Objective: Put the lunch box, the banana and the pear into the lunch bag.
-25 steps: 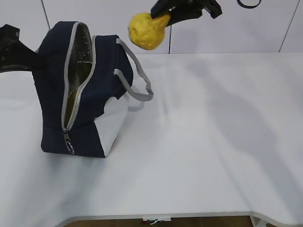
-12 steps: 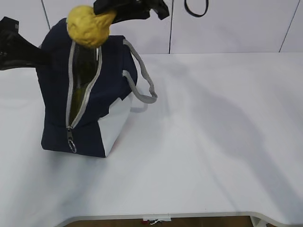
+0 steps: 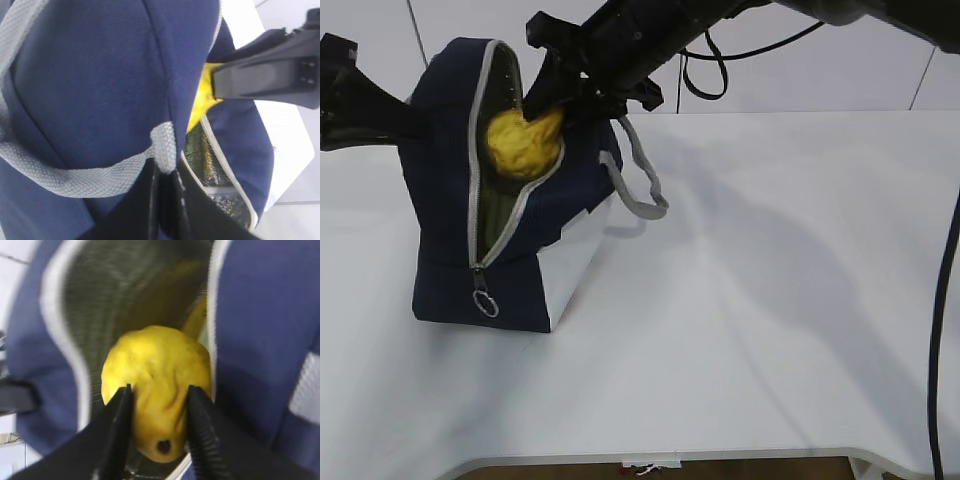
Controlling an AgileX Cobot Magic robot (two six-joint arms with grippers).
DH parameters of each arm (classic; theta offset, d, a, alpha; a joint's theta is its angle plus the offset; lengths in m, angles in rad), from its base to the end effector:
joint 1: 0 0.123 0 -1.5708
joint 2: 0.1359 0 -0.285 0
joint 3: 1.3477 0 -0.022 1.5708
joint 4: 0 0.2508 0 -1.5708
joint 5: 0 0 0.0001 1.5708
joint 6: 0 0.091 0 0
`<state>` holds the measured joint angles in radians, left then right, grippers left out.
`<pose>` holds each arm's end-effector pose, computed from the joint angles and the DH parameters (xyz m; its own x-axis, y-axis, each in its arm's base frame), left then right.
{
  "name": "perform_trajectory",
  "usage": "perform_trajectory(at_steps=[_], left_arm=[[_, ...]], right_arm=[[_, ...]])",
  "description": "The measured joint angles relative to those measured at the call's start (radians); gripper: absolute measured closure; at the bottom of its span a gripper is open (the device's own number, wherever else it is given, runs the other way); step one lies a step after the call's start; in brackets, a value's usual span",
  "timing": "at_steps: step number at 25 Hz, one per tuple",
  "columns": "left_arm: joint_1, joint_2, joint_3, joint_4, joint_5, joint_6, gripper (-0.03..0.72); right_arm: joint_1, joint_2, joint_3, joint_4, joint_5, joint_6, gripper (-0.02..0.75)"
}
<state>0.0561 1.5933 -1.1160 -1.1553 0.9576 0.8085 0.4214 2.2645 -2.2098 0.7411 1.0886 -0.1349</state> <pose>0.3255 -0.0500 0.2817 -0.8296 -0.1184 -0.5456 0.3331 0.6793 -0.6539 0.4378 0.2559 0.2874 -0.8743 -0.1607 -0.4581 -0.4434 0.6485 0.6188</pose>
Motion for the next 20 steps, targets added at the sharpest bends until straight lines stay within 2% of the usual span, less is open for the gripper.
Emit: perform_trajectory(at_steps=[3,5,10,14,17,20], left_arm=[[0.0,0.0,0.0,-0.002,0.002,0.0,0.685],[0.0,0.0,0.0,-0.002,0.002,0.0,0.685],[0.0,0.0,0.0,-0.002,0.002,0.0,0.685],[0.0,0.0,0.0,-0.002,-0.004,-0.001,0.685],[0.0,0.0,0.0,-0.002,-0.01,-0.001,0.685],[0.0,0.0,0.0,-0.002,-0.011,-0.001,0.685]], right_arm=[[0.0,0.0,-0.002,0.009,0.0,0.002,0.297],[0.0,0.0,-0.024,0.014,0.017,0.002,0.269],[-0.002,0.0,-0.156,-0.009,0.118,0.01,0.259],[-0.002,0.0,-0.26,-0.165,0.153,0.086,0.258],[-0.002,0.0,-0.275,-0.279,0.16,0.145,0.258],[-0.002,0.002,-0.268,-0.315,0.162,0.171,0.258]])
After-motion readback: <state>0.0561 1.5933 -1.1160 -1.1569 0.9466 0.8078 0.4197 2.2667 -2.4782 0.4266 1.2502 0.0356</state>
